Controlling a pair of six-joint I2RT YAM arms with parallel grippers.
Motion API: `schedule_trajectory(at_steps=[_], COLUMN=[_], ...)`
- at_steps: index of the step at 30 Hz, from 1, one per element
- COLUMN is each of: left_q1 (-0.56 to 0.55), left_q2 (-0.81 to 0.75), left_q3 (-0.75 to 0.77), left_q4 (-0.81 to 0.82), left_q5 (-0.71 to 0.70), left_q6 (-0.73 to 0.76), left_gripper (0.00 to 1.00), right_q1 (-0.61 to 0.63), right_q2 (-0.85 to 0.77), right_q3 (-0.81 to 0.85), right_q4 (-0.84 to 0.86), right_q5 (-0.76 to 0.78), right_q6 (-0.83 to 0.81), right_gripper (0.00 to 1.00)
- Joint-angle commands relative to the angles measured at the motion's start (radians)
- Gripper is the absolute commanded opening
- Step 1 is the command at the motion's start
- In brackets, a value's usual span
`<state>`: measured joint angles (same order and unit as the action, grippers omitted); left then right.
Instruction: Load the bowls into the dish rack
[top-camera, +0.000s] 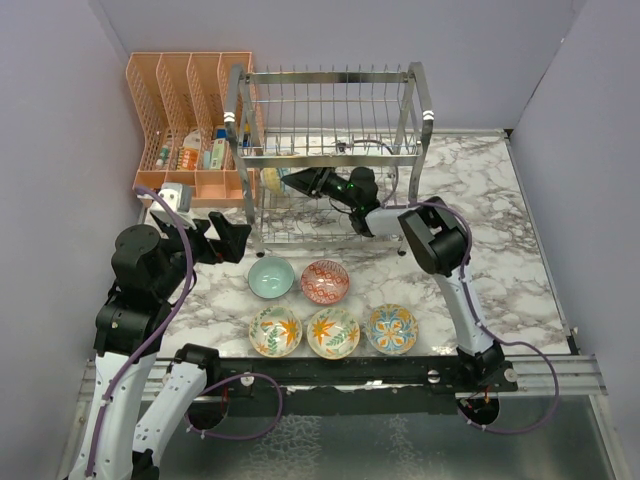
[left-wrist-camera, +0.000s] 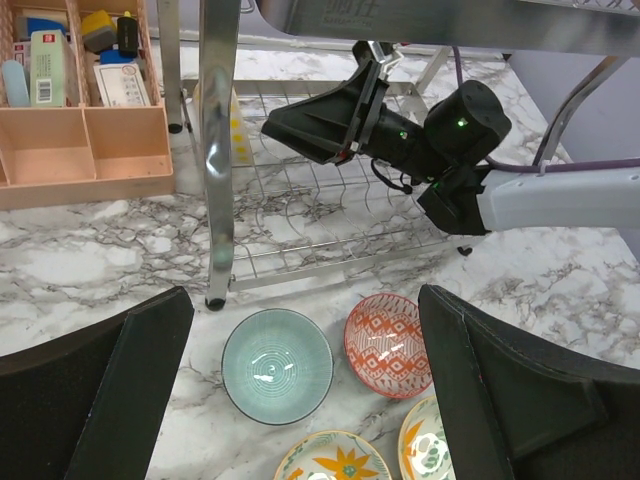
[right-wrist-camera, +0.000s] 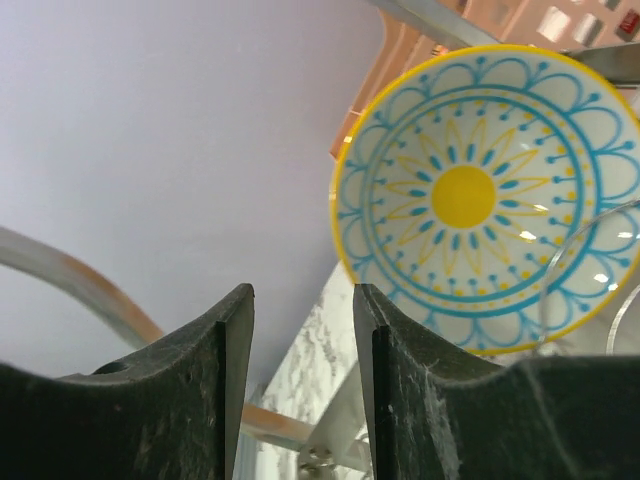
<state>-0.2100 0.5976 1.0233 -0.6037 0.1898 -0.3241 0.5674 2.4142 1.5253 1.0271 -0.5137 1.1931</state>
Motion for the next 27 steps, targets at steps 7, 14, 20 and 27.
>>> schedule_trajectory(at_steps=[7, 14, 20, 27], left_q1=[-0.002, -0.003, -0.003, -0.002], left_q2=[-0.021, -0.028, -0.036, -0.074], left_q3=[-0.027, -0.018, -0.017, -0.044], left_q4=[0.003, 0.001, -0.017, -0.036], left_q5=[-0.031, -0.033, -0.040, -0.039], left_q6=[-0.041, -0.055, -0.067, -0.089], left_gripper=[0.99, 0.99, 0.99, 0.99], right_q1=[0.031, 0.107, 0.180, 0.246], right_q2=[-0.156, -0.301, -0.442, -0.602], right_q3=[-0.212, -0.445, -0.652, -0.807], right_q4=[0.197, 0.221, 0.168, -0.048], right_q5=[-0.074, -0.094, -0.059, -0.027], right_q6=[0.092, 0.084, 0.004, -0.117], right_gripper=[0.45, 0.45, 0.45, 0.47])
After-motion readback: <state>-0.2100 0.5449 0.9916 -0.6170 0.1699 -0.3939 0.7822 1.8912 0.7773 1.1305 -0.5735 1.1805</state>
